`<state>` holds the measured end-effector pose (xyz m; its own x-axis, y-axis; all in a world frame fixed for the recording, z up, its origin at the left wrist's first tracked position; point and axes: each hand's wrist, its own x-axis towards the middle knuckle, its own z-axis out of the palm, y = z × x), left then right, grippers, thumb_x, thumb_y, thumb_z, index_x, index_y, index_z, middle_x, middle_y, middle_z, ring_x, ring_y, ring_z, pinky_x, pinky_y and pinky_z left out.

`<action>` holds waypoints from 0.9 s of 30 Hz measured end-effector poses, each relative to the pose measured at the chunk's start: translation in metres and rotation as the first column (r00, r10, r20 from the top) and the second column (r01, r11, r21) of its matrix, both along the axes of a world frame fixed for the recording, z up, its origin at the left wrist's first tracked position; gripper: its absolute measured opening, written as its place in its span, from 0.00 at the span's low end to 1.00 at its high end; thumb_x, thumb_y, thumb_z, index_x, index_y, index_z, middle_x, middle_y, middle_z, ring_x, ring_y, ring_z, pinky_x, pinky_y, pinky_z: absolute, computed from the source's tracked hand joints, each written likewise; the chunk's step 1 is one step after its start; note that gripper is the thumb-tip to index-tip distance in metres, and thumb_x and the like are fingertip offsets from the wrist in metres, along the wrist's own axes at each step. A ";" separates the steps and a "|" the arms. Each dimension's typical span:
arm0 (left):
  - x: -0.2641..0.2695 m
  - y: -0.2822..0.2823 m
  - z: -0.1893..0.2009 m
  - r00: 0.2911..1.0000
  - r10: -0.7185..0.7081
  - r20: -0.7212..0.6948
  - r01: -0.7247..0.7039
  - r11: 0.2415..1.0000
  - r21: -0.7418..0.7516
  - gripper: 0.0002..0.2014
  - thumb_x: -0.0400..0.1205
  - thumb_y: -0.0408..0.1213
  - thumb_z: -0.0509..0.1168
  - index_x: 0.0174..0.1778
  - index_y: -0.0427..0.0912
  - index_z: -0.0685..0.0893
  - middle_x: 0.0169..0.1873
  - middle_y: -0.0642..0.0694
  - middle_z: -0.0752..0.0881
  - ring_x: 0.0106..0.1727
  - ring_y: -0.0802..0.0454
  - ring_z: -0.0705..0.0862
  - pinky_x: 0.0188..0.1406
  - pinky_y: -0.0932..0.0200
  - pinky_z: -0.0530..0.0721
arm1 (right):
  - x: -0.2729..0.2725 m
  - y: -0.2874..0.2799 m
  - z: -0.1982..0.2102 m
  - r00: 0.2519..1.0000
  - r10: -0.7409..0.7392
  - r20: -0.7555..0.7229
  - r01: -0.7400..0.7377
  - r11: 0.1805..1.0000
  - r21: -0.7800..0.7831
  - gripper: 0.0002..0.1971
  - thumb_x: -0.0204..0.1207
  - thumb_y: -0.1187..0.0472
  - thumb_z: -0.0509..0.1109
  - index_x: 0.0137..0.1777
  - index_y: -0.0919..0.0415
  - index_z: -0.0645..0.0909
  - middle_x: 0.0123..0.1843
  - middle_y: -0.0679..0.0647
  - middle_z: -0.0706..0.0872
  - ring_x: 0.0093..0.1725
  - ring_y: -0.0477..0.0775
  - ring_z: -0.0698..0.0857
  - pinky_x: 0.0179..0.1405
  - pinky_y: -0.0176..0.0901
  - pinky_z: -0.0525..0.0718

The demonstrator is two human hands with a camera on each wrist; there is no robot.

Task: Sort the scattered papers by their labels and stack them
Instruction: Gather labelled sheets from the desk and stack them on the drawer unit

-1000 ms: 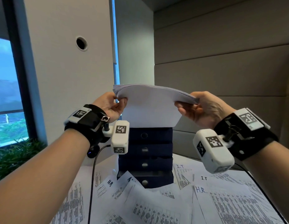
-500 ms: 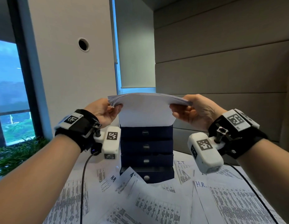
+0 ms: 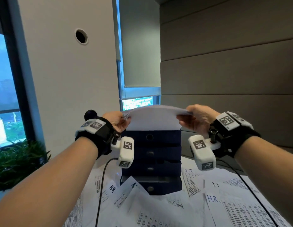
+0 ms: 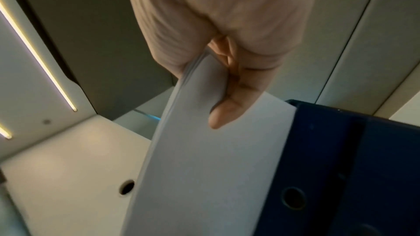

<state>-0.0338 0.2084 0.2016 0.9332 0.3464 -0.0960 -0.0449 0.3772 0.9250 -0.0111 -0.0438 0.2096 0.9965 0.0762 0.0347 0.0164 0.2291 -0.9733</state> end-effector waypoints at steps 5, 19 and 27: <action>0.027 0.018 -0.039 0.992 0.129 0.005 -0.127 0.972 0.197 0.05 0.82 0.31 0.65 0.42 0.34 0.80 0.22 0.41 0.82 0.16 0.51 0.80 0.11 0.63 0.80 | 0.049 0.025 -0.030 0.998 -0.069 -0.008 0.064 0.956 -0.286 0.02 0.76 0.72 0.66 0.44 0.72 0.80 0.34 0.63 0.84 0.20 0.50 0.81 0.13 0.34 0.78; 0.070 0.028 -0.058 0.955 0.265 0.137 -0.250 0.459 0.852 0.05 0.77 0.38 0.71 0.39 0.42 0.89 0.28 0.41 0.87 0.18 0.47 0.82 0.18 0.62 0.81 | 0.101 0.036 -0.044 0.920 0.202 0.337 0.317 0.125 -0.940 0.29 0.79 0.31 0.53 0.45 0.54 0.86 0.40 0.51 0.87 0.40 0.53 0.85 0.36 0.42 0.77; 0.071 0.033 -0.067 0.994 0.107 0.033 -0.043 0.088 0.995 0.17 0.84 0.49 0.62 0.44 0.41 0.88 0.29 0.45 0.84 0.28 0.51 0.80 0.31 0.58 0.81 | 0.102 0.027 -0.060 0.787 0.397 0.473 0.559 -0.135 -0.818 0.19 0.83 0.43 0.54 0.49 0.45 0.87 0.46 0.49 0.84 0.56 0.58 0.80 0.50 0.50 0.78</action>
<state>0.0370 0.2411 0.1341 0.9027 0.2252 0.3668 0.0349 -0.8877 0.4591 0.0905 -0.0165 0.1498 0.8176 0.4168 0.3974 0.3950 -0.9080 0.1396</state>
